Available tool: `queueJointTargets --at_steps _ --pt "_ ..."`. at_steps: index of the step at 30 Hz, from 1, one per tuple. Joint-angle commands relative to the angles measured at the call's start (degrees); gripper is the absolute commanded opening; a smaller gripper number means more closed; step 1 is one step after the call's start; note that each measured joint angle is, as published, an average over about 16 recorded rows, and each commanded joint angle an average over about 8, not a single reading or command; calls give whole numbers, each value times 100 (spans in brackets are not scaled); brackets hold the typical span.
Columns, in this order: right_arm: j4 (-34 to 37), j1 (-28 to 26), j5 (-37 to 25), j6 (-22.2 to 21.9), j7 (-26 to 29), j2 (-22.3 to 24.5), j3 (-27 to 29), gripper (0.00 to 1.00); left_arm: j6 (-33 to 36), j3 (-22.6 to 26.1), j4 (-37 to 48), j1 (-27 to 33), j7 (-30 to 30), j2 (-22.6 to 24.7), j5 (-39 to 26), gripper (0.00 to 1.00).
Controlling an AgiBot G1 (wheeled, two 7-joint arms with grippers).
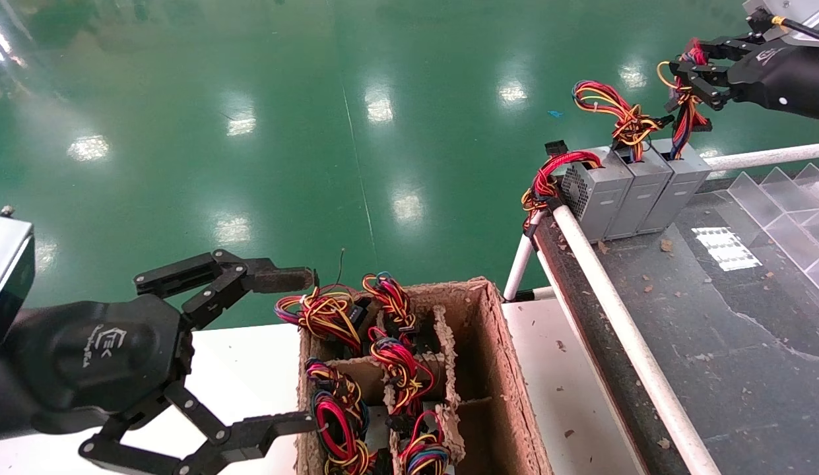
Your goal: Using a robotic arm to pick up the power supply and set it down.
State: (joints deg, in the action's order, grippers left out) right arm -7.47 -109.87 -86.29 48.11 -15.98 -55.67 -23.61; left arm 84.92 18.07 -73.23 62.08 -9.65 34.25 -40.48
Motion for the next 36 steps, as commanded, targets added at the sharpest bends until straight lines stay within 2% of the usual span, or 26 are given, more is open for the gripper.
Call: queueJointTargets --at_steps 1,10,16,36 --pt "92 -36 28 47 -43 -1 17 100 0 0 0 0 0 0 0 100" --pt "318 -167 184 363 -174 43 119 100 -1 2 0 1 1 -1 2 100" --pt "192 -81 464 693 -234 148 255 100 -2 2 2 0 2 -1 2 100" --pt "-2039 1530 1780 1706 710 779 424 100 -2 6 6 2 4 -2 5 100"
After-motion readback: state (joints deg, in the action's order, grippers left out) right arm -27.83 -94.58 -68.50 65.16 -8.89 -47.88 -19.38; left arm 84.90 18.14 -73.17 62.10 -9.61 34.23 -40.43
